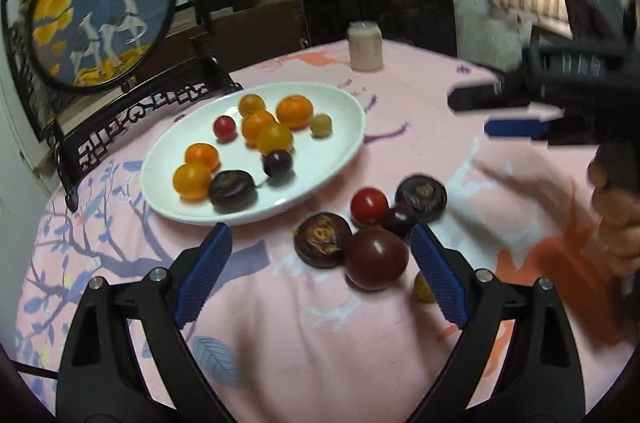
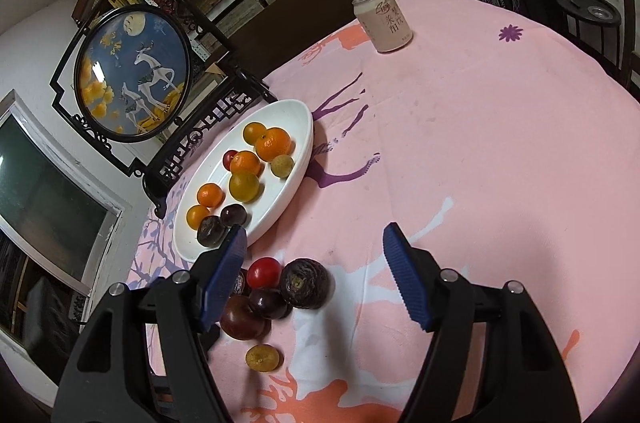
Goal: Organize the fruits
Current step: 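Grasp a dark red plum with the left gripper while the right grasps a dark purple fruit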
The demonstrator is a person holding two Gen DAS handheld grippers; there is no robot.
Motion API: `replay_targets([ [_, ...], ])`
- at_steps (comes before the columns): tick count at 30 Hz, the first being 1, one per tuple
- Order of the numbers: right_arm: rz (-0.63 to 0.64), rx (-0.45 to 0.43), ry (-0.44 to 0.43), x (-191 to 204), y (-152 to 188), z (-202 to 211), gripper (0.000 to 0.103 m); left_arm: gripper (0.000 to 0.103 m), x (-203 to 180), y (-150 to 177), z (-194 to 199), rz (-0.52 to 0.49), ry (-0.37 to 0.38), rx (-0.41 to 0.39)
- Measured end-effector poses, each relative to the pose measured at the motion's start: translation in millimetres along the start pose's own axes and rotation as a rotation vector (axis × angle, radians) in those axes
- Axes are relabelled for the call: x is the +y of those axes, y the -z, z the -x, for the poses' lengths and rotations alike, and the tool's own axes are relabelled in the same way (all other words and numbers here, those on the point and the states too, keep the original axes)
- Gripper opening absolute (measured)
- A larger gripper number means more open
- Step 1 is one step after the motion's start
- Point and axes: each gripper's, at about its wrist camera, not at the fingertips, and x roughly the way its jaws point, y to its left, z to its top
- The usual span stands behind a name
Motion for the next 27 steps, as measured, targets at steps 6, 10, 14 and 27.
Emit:
replay_targets([
  [6, 0.0, 0.006, -0.007, 1.0, -0.2, 0.5, 0.071, 0.101, 3.1, 0.9, -13.8, 0.0, -0.027, 0.059],
  [10, -0.002, 0.001, -0.009, 0.6, -1.0, 1.8, 0.071, 0.101, 23.3, 6.1, -8.9, 0.058, -0.047, 0.077],
  [14, -0.018, -0.003, -0.022, -1.1, -1.9, 4.5, 0.071, 0.101, 49.1, 20.5, 1.9, 0.103, -0.201, 0.095],
  [27, -0.012, -0.009, -0.038, 3.7, -1.5, 9.0, 0.071, 0.101, 21.5, 21.6, 18.0, 0.033, -0.079, 0.025],
])
